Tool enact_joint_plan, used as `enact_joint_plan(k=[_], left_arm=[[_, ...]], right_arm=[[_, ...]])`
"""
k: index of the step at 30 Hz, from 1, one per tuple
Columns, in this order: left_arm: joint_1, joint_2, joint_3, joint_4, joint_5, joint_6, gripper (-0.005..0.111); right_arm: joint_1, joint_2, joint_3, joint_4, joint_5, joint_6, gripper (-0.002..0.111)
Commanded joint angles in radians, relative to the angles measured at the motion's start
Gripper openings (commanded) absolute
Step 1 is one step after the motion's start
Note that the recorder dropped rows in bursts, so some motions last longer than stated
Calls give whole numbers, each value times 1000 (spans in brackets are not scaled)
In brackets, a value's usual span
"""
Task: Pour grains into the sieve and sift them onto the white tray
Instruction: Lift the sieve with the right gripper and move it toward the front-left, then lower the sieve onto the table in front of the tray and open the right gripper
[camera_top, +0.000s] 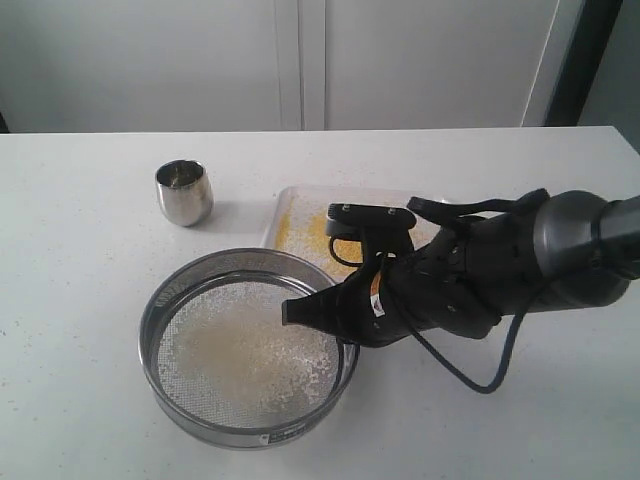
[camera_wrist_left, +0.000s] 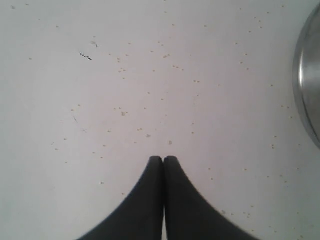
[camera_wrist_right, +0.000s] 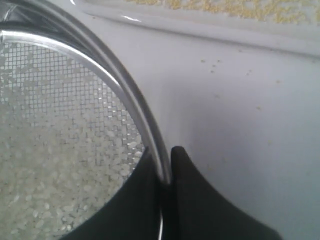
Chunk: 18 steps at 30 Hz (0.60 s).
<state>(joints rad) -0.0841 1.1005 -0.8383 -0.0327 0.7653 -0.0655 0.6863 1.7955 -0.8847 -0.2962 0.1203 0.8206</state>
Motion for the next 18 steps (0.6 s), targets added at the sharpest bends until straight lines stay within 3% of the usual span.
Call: enact_joint_plan(k=[1,8,18], left_arm=[[2,-8,4,-10,10,2,0],[2,-8,4,-10,10,2,0],[2,-8,4,-10,10,2,0]], right_arm=[[3,24,-2,-22,-57,-10,0],[0,33,-15,-41,-35,-13,0],[0,33,-126,-41,215,-8,0]])
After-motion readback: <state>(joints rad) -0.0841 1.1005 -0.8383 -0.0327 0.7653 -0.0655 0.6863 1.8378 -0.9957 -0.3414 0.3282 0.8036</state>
